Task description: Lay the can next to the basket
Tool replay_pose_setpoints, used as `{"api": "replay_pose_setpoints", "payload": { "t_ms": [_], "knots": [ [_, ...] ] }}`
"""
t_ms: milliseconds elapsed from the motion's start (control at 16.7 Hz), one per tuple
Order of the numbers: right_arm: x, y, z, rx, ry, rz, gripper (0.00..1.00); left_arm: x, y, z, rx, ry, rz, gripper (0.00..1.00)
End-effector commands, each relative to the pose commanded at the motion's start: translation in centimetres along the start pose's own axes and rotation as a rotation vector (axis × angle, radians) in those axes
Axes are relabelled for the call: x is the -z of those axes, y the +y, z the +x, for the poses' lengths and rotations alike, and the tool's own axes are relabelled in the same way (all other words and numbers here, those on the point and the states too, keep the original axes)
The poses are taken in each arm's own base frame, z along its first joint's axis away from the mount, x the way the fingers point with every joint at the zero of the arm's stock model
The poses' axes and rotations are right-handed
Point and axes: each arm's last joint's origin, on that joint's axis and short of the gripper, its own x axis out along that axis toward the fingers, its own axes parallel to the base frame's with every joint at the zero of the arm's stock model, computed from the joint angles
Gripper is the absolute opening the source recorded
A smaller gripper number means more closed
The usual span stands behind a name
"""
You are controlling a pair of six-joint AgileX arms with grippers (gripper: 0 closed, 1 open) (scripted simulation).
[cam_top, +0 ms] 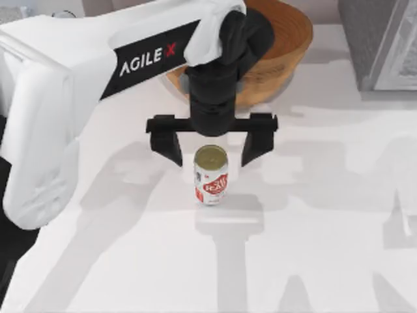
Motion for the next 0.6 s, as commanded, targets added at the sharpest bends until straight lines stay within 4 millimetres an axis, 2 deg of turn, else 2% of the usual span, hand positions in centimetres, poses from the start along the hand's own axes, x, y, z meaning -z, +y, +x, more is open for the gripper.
{"api": "replay_pose_setpoints", "payload": {
  "t_ms": [180,480,600],
  "knots": [
    [0.0,0.0,0.0,0.000,0.000,0.000,1.00,0.0,-0.1,-0.3,-0.001,0.002,0.002,1.00],
    [0.0,0.0,0.0,0.000,0.000,0.000,1.00,-0.1,0.0,-3.4,-0.002,0.003,-0.002,1.00],
    [0.0,0.0,0.0,0.000,0.000,0.000,1.00,-0.1,0.1,-4.0,0.000,0.000,-0.002,1.00]
  ]
}}
